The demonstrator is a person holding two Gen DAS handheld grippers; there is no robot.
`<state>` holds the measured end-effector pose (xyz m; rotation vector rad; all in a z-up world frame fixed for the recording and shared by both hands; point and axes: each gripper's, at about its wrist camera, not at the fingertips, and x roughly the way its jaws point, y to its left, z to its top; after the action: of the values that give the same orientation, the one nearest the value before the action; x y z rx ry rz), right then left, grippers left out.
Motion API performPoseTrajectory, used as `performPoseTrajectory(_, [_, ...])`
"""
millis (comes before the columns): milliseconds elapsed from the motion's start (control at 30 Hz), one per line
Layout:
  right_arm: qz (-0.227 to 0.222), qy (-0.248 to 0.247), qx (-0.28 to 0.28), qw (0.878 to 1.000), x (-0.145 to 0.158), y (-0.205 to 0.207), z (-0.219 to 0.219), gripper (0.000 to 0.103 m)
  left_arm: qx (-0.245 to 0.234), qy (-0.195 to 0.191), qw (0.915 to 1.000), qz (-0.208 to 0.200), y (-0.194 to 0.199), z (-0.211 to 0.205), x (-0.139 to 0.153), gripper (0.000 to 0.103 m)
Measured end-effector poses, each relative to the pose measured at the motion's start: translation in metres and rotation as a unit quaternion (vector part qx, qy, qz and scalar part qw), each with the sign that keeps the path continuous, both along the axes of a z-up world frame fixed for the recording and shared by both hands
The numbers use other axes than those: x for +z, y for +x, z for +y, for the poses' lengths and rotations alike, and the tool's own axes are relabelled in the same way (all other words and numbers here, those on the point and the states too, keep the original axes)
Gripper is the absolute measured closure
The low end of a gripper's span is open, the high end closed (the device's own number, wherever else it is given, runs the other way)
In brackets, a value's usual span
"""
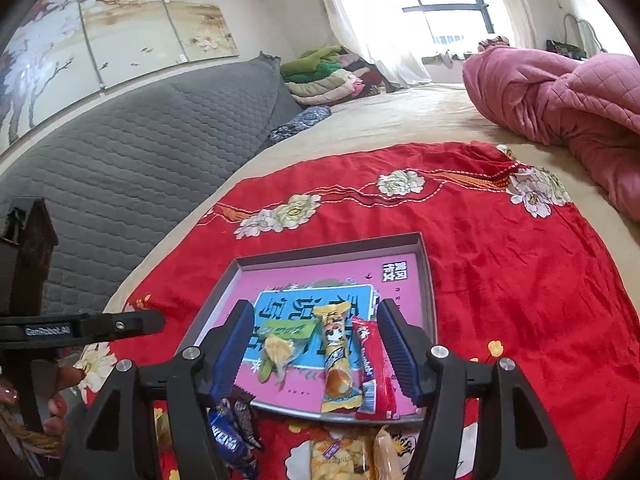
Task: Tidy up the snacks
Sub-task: 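Withdraw both open grippers from the tray back toward the snack pile, then grasp the blue wrapped chocolate bar with the right gripper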
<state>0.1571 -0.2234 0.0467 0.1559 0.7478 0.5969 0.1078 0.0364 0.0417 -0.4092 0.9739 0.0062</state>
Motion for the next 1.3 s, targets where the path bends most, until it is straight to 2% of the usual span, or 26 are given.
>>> performPoseTrajectory(300, [0.000,0.027,0.017,0.999,0.007,-0.012,-0.005,0.033,-0.010,0.012,0.9993,0.034,-0.019,-0.002,-0.020,0.044])
performPoseTrajectory(800, [-0.019,0.010,-0.022,1.000,0.011,-0.018,-0.028,0.032,-0.026,0.009,0.9985,0.046,-0.041,-0.006,-0.022,0.044])
performPoseTrajectory(967, [-0.012,0.013,-0.035,0.999,0.008,-0.021,-0.035,0.032,-0.033,0.004,0.9978,0.058,-0.048,-0.009,-0.031,0.044])
performPoseTrajectory(1300, [-0.012,-0.014,0.002,1.000,0.000,-0.040,-0.015,0.032,-0.057,-0.004,0.9953,0.078,-0.059,-0.020,-0.044,0.044])
